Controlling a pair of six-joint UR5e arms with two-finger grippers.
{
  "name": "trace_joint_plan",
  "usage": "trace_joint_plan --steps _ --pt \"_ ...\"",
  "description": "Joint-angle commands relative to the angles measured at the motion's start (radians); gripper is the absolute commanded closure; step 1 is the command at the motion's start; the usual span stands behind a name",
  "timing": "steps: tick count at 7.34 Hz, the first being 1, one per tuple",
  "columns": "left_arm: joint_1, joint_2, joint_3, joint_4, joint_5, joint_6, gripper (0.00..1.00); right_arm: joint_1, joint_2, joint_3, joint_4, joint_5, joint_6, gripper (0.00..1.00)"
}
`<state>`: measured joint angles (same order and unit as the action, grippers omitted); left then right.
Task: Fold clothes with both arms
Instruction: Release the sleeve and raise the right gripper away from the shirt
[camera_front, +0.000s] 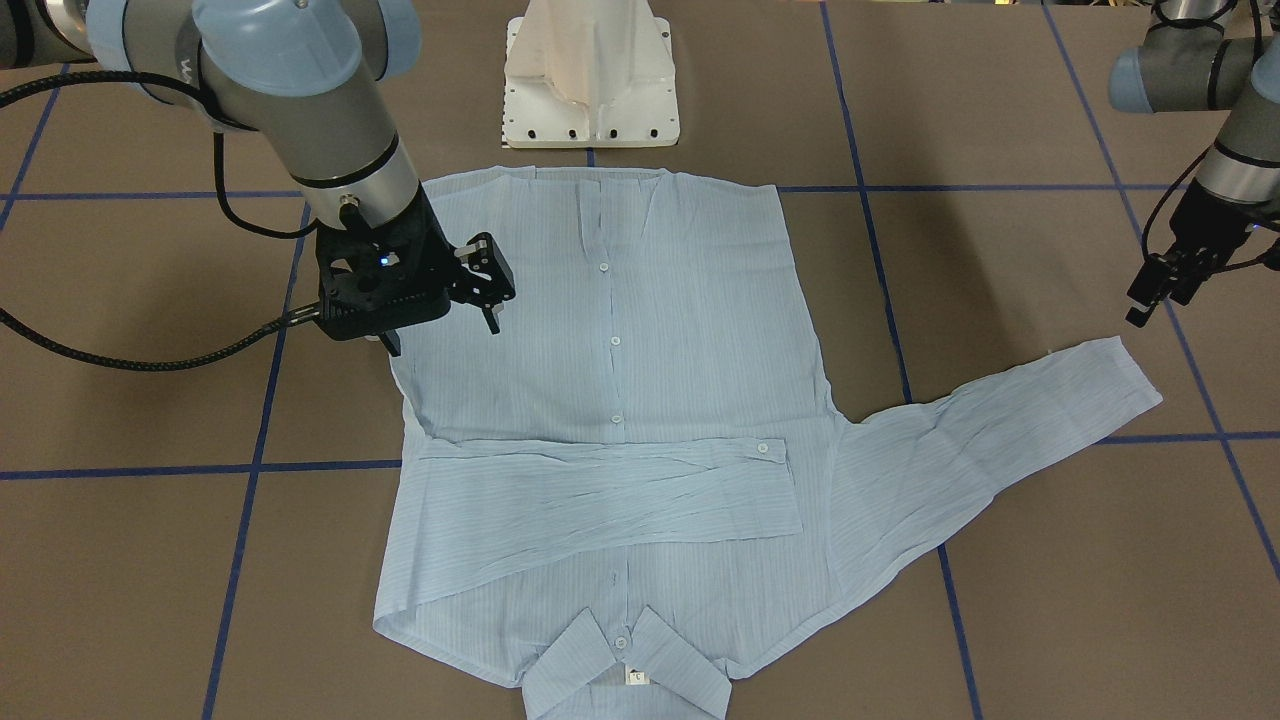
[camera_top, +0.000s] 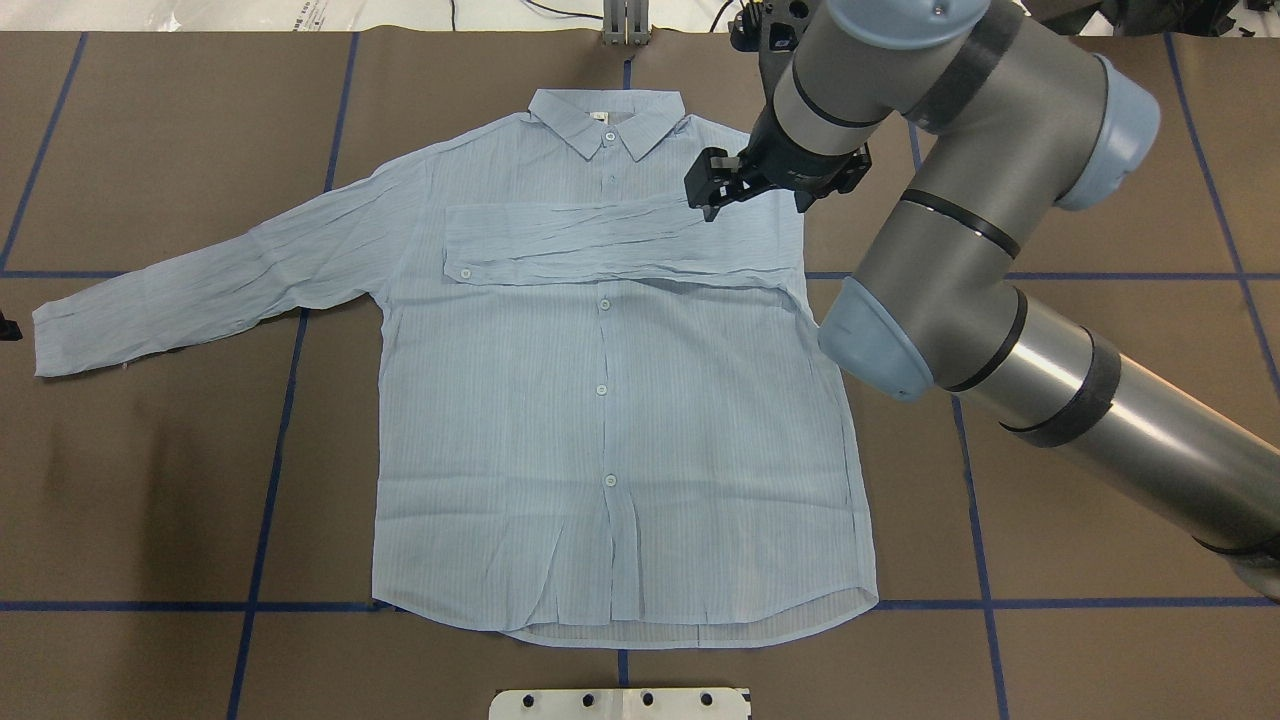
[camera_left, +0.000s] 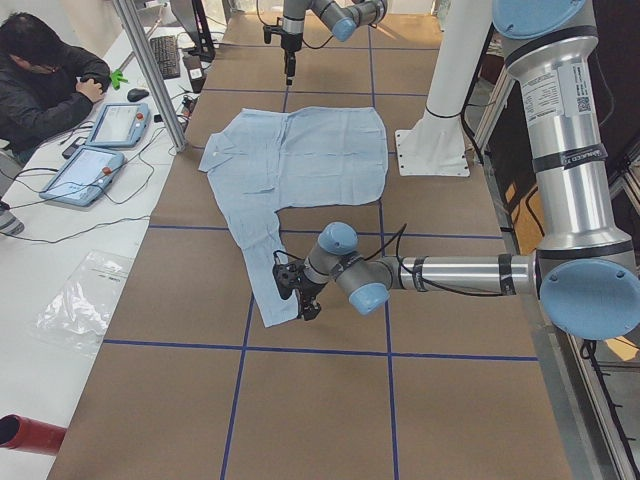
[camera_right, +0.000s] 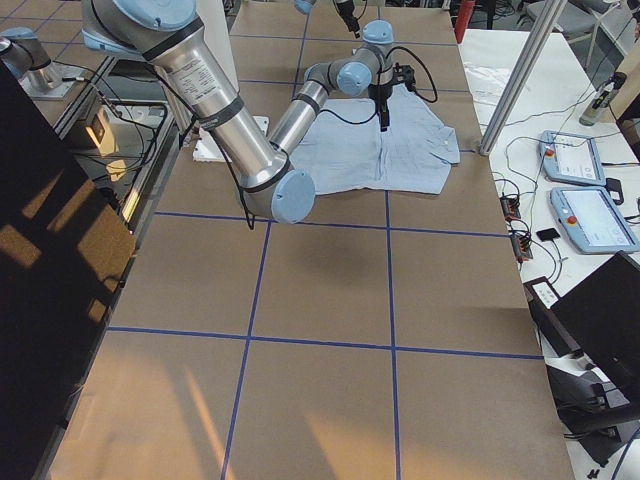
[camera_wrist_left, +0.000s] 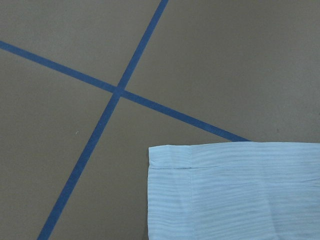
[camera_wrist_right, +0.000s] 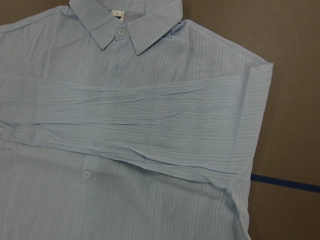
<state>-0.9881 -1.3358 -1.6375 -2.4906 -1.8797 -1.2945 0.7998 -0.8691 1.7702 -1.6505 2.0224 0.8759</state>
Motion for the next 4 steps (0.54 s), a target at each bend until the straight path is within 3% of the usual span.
trace_joint_plan --steps 1,4 --pt "0.038 -0.038 0.056 -0.002 0.019 -0.014 0.22 0.002 -0.007 0.005 0.0 0.002 -0.005 0.01" --pt "0.055 -0.082 0.102 -0.001 0.054 -0.031 0.34 0.001 -0.007 0.005 0.001 0.002 -0.005 0.01"
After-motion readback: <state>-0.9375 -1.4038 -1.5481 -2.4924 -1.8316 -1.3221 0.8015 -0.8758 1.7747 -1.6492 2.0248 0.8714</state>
